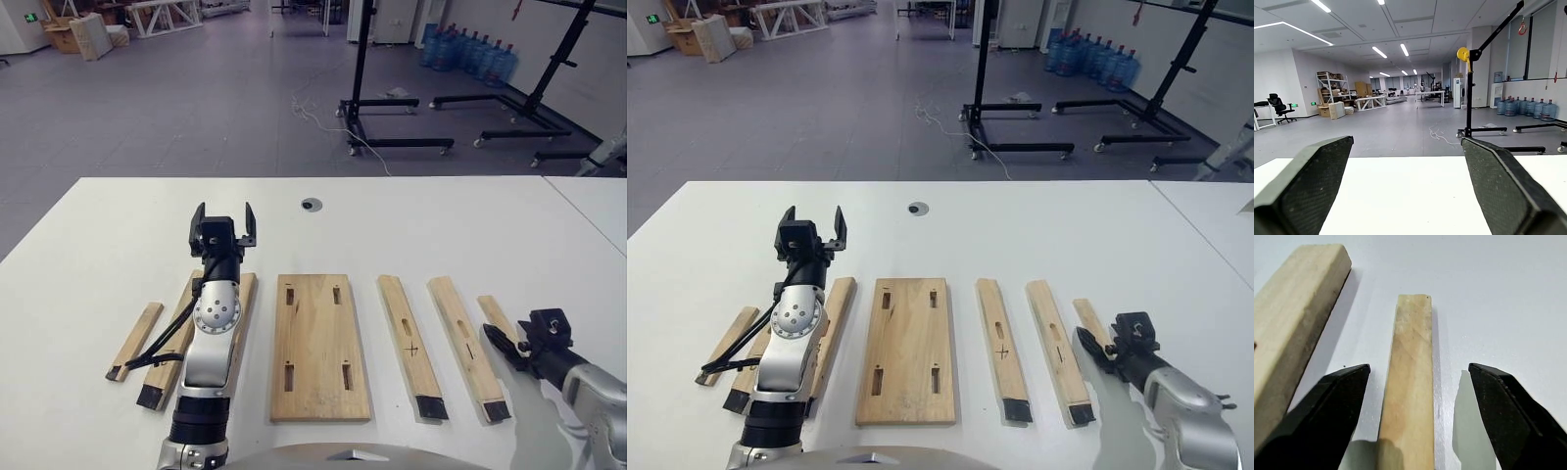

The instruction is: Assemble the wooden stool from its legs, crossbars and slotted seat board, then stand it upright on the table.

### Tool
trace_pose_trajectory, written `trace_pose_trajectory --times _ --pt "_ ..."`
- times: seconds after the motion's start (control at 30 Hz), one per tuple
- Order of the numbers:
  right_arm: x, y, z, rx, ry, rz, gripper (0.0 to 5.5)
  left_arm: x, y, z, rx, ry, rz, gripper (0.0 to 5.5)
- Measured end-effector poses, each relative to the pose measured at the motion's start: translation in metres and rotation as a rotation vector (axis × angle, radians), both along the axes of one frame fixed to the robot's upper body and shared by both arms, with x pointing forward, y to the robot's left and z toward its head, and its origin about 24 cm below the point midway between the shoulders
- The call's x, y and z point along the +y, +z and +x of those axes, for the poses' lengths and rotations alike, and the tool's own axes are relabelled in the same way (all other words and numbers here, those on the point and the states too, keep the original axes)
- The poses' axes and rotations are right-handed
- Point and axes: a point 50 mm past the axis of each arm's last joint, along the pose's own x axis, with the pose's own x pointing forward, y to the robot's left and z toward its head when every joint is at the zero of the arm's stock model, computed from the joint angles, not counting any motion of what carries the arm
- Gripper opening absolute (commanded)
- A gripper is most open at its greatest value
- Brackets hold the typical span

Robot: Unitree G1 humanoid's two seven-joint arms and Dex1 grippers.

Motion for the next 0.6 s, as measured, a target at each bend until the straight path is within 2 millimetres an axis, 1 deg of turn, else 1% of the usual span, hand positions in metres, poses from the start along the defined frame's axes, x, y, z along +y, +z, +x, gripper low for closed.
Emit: trace_pose_trajectory --times 0.07,0.13,0.2,0.37,0.4,0.5,0.6 --pt "-0.001 0.000 -0.008 0.013 0.015 0.007 2.93 0.001 -0.001 -0.002 0.005 0.005 -0.002 4.08" --pt "0.000 0.001 -0.011 0.022 0.035 0.009 2.54 0.002 -0.004 -0.004 0.015 0.008 -0.003 4.08" --pt "0.001 0.002 -0.015 0.033 0.058 0.001 2.31 0.002 -0.006 -0.005 0.022 0.010 -0.004 4.08" --pt "0.004 0.002 -0.018 0.036 0.073 0.023 1.39 0.002 -0.006 -0.005 0.023 0.011 -0.004 4.08" --pt "0.004 0.002 -0.018 0.034 0.073 0.032 1.29 0.002 -0.006 -0.005 0.023 0.012 -0.004 4.08" --pt "0.003 0.001 -0.017 0.030 0.062 0.057 1.28 0.002 -0.006 -0.005 0.023 0.013 -0.004 4.08" --pt "-0.001 0.000 -0.007 0.018 0.028 0.068 1.28 0.004 -0.006 -0.005 0.026 0.017 -0.012 4.08"
